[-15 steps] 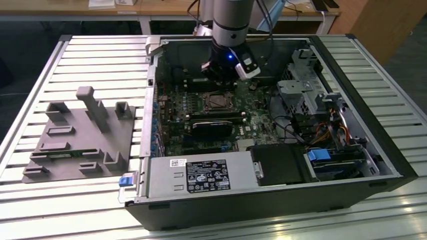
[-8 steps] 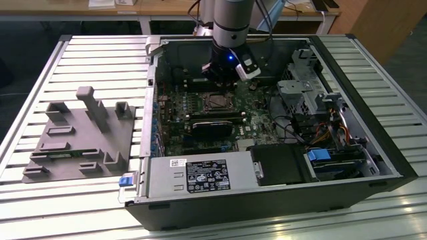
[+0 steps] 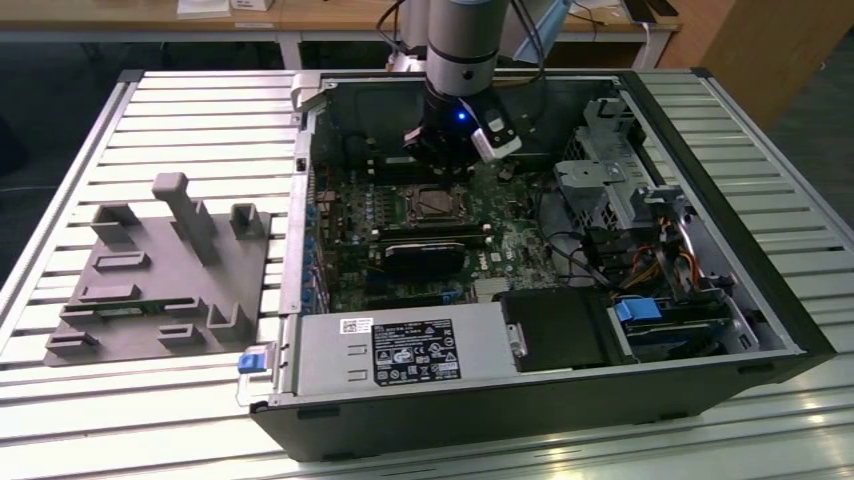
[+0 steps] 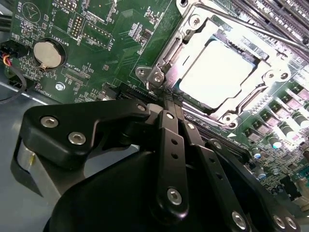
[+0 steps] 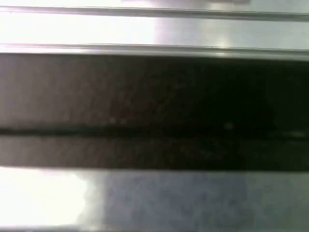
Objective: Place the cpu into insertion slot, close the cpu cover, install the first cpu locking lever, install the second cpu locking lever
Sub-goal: 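Install the first cpu locking lever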
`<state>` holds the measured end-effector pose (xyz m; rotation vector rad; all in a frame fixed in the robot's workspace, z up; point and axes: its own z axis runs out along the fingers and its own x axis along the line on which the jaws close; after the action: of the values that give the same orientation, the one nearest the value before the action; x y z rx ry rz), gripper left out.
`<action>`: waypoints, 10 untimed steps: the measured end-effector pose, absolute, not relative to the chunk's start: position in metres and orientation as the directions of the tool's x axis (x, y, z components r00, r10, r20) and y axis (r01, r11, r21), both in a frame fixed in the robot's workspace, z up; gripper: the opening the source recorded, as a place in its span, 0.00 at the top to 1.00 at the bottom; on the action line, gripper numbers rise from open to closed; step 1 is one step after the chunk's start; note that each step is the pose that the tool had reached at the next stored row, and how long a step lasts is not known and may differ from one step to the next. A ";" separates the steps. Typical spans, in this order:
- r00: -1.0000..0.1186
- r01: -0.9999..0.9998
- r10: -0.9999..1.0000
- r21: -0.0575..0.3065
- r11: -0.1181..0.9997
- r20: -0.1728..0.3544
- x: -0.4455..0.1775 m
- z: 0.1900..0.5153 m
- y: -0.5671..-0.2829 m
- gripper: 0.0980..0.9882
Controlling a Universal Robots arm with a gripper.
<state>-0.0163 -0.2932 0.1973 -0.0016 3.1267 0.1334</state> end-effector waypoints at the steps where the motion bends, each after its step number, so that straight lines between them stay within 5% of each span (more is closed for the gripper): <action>1: -1.000 -0.002 -0.001 0.085 0.996 -0.012 -0.016 0.197 -0.293 0.99; 10: -1.000 -0.002 -0.001 0.086 0.996 -0.013 -0.016 0.197 -0.293 0.99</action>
<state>-0.0162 -0.2928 0.1974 -0.0017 3.1259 0.1345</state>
